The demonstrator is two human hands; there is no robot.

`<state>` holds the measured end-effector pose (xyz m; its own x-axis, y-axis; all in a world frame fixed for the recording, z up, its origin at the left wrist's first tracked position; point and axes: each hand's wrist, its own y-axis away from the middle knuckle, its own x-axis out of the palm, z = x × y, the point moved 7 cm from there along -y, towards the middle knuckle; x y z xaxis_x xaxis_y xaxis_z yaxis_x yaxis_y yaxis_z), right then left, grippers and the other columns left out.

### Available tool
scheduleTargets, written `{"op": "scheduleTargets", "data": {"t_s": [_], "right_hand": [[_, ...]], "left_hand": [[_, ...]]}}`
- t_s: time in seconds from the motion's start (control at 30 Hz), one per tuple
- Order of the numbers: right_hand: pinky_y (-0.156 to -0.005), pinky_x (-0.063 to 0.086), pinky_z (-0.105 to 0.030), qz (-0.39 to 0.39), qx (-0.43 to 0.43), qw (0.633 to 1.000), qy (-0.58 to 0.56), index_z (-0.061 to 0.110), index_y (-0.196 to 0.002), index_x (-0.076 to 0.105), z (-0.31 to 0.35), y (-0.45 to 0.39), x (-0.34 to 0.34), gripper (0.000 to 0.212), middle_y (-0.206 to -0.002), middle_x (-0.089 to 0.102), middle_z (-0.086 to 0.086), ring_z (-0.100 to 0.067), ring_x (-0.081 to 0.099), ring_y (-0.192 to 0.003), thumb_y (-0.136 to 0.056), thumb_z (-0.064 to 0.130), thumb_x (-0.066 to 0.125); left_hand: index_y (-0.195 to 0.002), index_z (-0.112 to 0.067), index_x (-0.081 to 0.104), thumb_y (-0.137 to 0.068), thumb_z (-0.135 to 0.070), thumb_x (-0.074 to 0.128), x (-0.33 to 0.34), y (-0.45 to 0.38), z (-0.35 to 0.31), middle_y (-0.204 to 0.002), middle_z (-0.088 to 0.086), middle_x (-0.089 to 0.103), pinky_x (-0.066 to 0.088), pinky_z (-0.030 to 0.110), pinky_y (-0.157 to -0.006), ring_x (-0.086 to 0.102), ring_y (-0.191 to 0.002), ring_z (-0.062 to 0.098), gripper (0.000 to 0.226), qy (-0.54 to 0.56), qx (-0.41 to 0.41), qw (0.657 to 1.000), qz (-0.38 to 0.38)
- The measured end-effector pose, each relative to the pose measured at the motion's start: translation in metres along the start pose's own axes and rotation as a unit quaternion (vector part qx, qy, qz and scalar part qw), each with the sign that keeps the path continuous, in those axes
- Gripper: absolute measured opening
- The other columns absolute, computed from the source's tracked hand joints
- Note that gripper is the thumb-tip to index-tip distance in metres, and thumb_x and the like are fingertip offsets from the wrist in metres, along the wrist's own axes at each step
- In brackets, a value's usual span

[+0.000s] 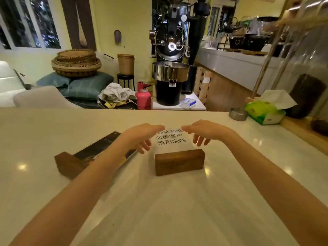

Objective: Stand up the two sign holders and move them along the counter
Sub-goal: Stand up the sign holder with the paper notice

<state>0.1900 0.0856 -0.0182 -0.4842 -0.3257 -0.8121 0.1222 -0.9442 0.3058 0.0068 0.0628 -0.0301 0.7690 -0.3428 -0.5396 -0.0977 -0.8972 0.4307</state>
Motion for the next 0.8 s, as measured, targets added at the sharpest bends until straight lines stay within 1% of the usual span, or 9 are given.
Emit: {"op": "scheduleTargets", "data": {"t_s": [0.07,0.13,0.2,0.3,0.43,0.47,0.57,0.7,0.8], "right_hand": [[-0.065,0.050,-0.031,0.011,0.019,1.000,-0.019,0.004,-0.121,0.052,-0.006,0.002,0.008,0.062,-0.096,0.062,-0.012,-0.025,0.061,-0.080,-0.087,0.054,0.040],[-0.062,0.050,-0.030,0.011,0.035,0.998,-0.046,0.002,-0.120,0.052,-0.014,0.002,0.015,0.060,-0.095,0.060,-0.013,-0.025,0.059,-0.081,-0.088,0.051,0.042],[-0.058,0.050,-0.027,0.006,0.040,0.996,-0.085,0.003,-0.117,0.053,-0.019,0.003,0.020,0.054,-0.091,0.057,-0.011,-0.021,0.056,-0.077,-0.088,0.047,0.047],[-0.055,0.046,-0.023,-0.012,0.039,0.989,-0.143,-0.001,-0.108,0.059,-0.028,0.002,0.024,0.045,-0.088,0.055,-0.010,-0.015,0.051,-0.067,-0.084,0.037,0.058],[-0.056,0.043,-0.022,-0.029,0.030,0.981,-0.192,-0.008,-0.106,0.063,-0.037,0.004,0.029,0.041,-0.098,0.060,-0.030,-0.016,0.048,-0.069,-0.077,0.020,0.068],[-0.056,0.042,-0.021,-0.031,0.028,0.978,-0.205,-0.009,-0.108,0.061,-0.038,0.004,0.030,0.041,-0.095,0.060,-0.031,-0.016,0.047,-0.068,-0.077,0.017,0.068],[-0.056,0.042,-0.020,-0.040,0.028,0.970,-0.238,-0.007,-0.110,0.061,-0.039,0.004,0.031,0.039,-0.078,0.057,-0.010,-0.011,0.047,-0.061,-0.077,0.013,0.069],[-0.055,0.045,-0.019,-0.053,0.026,0.965,-0.256,-0.003,-0.108,0.063,-0.042,0.004,0.031,0.036,-0.070,0.057,-0.001,-0.010,0.051,-0.062,-0.075,0.011,0.071],[-0.056,0.044,-0.019,-0.065,0.014,0.962,-0.264,0.003,-0.110,0.062,-0.041,0.005,0.029,0.036,-0.075,0.060,0.005,-0.009,0.056,-0.069,-0.076,0.011,0.071]], "left_hand": [[-0.137,-0.009,0.029,-0.087,-0.055,0.041,0.009,0.004,0.006,-0.131,0.027,0.050,0.049,0.043,-0.085,0.058,-0.106,0.037,0.069,-0.013,-0.018,1.000,0.018],[-0.138,-0.008,0.028,-0.087,-0.052,0.042,0.016,0.004,0.014,-0.130,0.028,0.051,0.050,0.040,-0.082,0.060,-0.101,0.036,0.069,0.014,-0.028,0.999,0.020],[-0.137,-0.008,0.031,-0.087,-0.049,0.045,0.018,0.002,0.021,-0.120,0.026,0.057,0.053,0.037,-0.077,0.062,-0.090,0.032,0.067,0.056,-0.026,0.998,0.000],[-0.133,-0.005,0.037,-0.088,-0.037,0.051,0.020,-0.001,0.028,-0.083,0.014,0.060,0.056,0.031,-0.062,0.063,-0.073,0.025,0.058,0.125,-0.008,0.992,-0.017],[-0.118,0.004,0.047,-0.086,-0.016,0.058,0.021,-0.005,0.036,-0.080,0.011,0.058,0.057,0.027,-0.052,0.062,-0.068,0.022,0.039,0.167,-0.008,0.985,-0.038],[-0.114,0.006,0.050,-0.086,-0.012,0.059,0.021,-0.005,0.037,-0.082,0.012,0.060,0.057,0.026,-0.051,0.061,-0.067,0.021,0.034,0.170,-0.009,0.985,-0.039],[-0.095,0.009,0.056,-0.081,0.000,0.061,0.022,-0.004,0.037,-0.101,0.021,0.066,0.058,0.027,-0.050,0.064,-0.069,0.024,0.017,0.186,-0.004,0.982,-0.030],[-0.109,0.010,0.054,-0.080,0.003,0.062,0.022,-0.006,0.040,-0.080,0.008,0.064,0.056,0.022,-0.046,0.063,-0.067,0.020,0.031,0.196,0.002,0.980,-0.036],[-0.105,0.000,0.056,-0.078,0.002,0.064,0.020,-0.003,0.037,-0.080,0.004,0.061,0.057,0.023,-0.047,0.063,-0.067,0.017,0.028,0.216,0.008,0.975,-0.046]]}}
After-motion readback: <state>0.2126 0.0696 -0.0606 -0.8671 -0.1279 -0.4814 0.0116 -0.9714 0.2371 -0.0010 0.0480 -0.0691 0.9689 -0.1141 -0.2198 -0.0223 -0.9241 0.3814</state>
